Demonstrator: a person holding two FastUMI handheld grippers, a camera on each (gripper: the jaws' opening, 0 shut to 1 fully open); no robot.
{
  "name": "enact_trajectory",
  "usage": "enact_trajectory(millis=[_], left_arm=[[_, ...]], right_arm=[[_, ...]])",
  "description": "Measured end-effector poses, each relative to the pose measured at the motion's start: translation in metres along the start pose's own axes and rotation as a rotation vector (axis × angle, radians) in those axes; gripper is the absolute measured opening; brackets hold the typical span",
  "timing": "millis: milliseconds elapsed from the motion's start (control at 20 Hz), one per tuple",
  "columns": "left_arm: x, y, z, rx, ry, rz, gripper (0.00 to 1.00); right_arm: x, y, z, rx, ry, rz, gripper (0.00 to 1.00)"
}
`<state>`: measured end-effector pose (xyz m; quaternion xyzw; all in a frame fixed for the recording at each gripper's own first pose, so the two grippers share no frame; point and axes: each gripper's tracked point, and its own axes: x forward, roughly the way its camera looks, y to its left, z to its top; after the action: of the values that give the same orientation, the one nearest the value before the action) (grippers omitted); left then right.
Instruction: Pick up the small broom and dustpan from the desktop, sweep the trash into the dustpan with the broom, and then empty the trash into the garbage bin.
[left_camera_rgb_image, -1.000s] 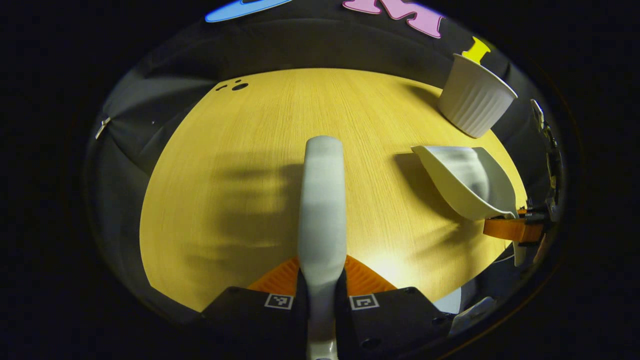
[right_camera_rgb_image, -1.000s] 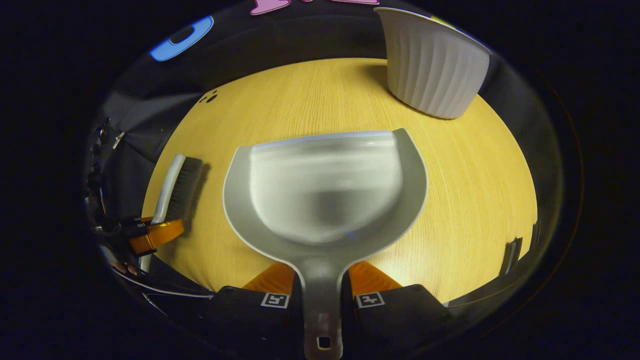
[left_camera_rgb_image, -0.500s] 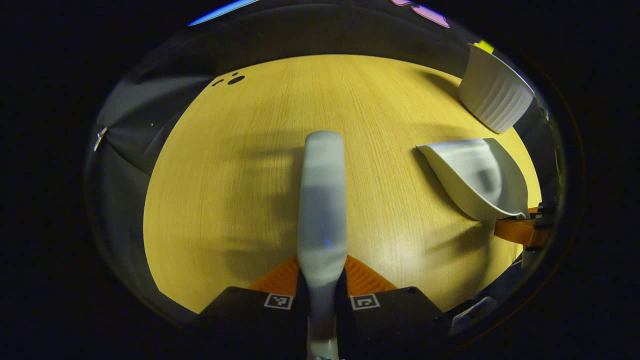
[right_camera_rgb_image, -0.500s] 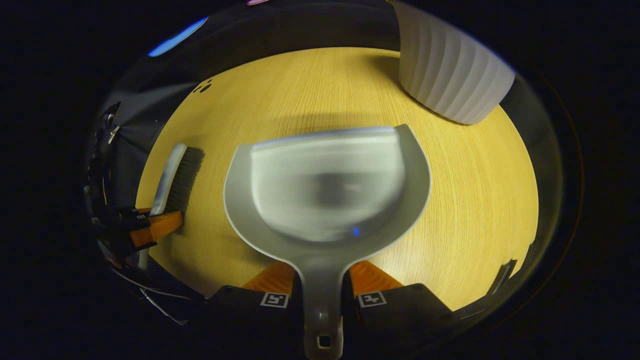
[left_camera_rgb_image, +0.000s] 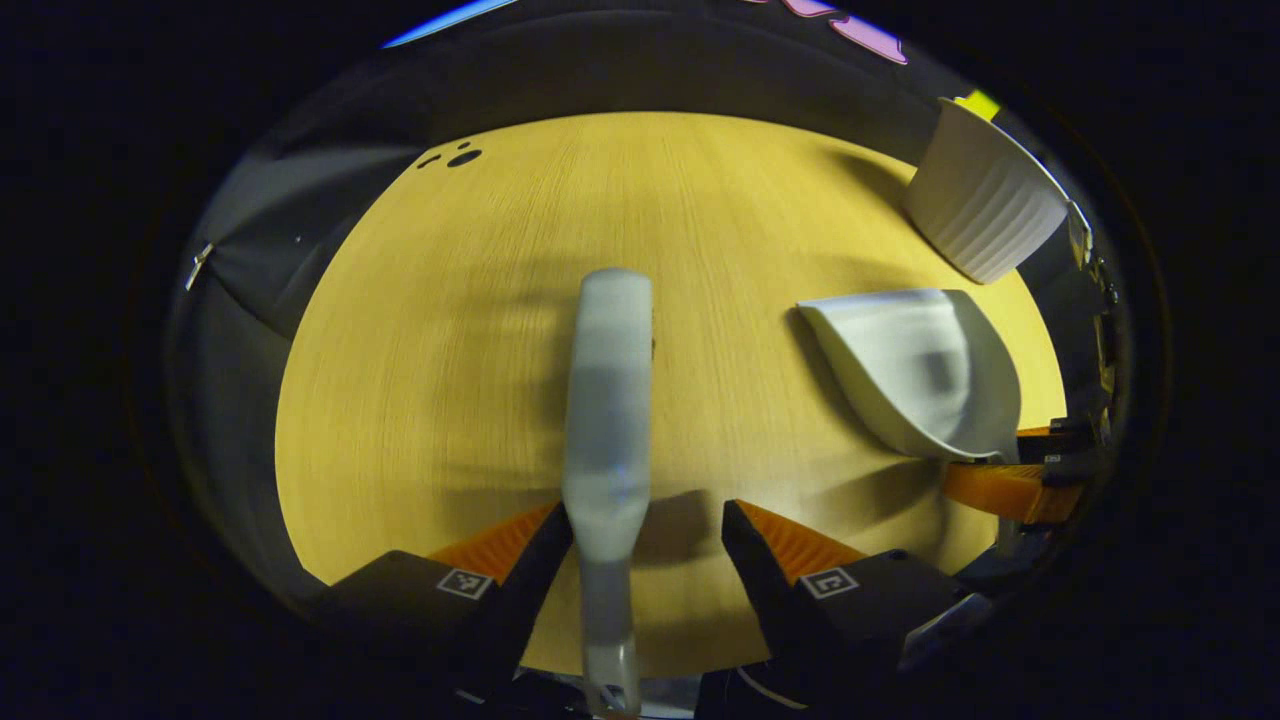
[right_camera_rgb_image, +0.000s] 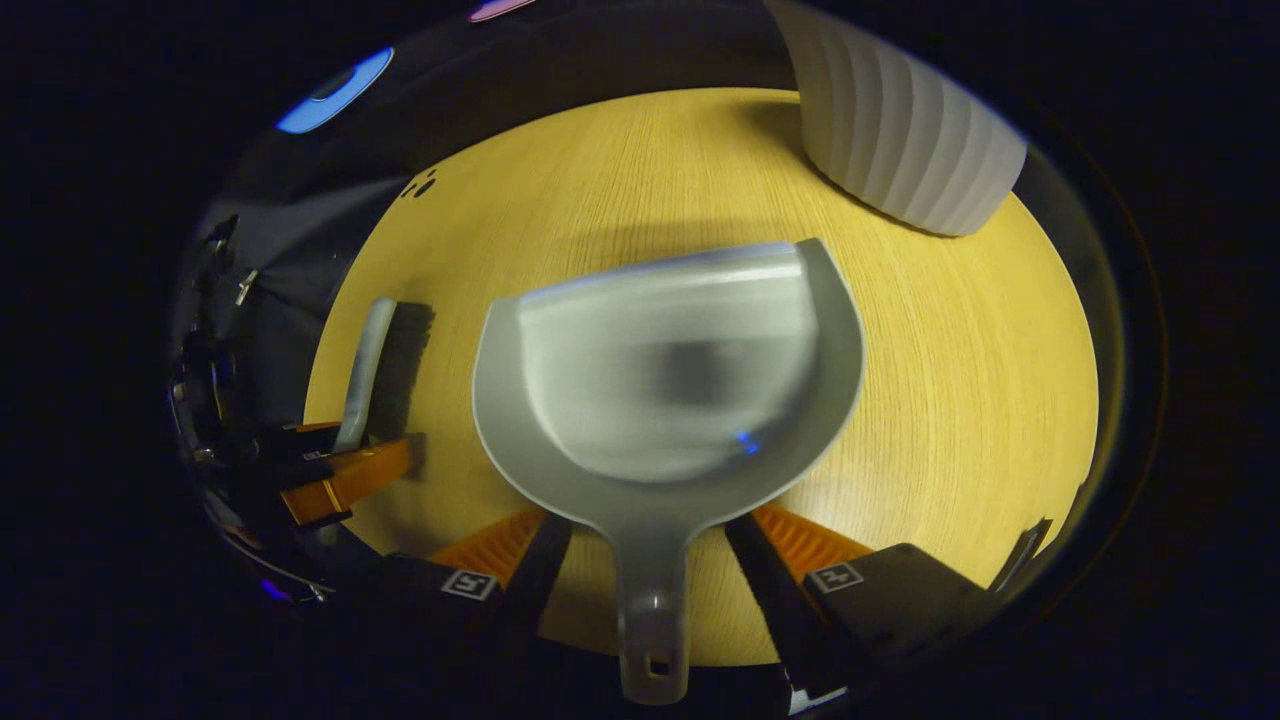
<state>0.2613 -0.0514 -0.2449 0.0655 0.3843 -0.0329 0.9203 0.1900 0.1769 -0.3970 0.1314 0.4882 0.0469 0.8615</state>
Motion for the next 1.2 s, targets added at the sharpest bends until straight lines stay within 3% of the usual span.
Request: enact_trajectory(millis=[50,250,350,550,750,1050,1200], left_arm=[[-0.008,0.001,0.003,-0.002,-0.021,0.003,0.95],[-0.049,-0.002,0.013,-0.035,-0.112,-0.033,0.96],[-0.078,-0.004,0.027,-0.037,-0.206,-0.046,0.97],[-0.147,-0.008,0.060,0.065,-0.460,-0.006,0.96],[-0.221,-0.027,0.080,0.130,-0.704,-0.018,0.96],[-0.294,-0.060,0.086,0.119,-0.917,-0.070,0.96],[-0.318,-0.054,0.079,0.106,-0.996,-0.044,0.96]], right_arm=[[-0.006,0.000,0.001,0.002,-0.015,-0.004,1.00],[-0.044,0.002,0.015,-0.053,-0.127,-0.028,0.99],[-0.070,0.007,0.031,-0.069,-0.224,-0.022,0.99],[-0.128,0.011,0.067,-0.116,-0.431,-0.055,0.99],[-0.184,0.019,0.092,-0.098,-0.589,-0.061,0.99],[-0.272,0.028,0.108,-0.114,-0.881,-0.082,0.99],[-0.296,0.032,0.100,-0.154,-0.965,-0.110,0.99]])
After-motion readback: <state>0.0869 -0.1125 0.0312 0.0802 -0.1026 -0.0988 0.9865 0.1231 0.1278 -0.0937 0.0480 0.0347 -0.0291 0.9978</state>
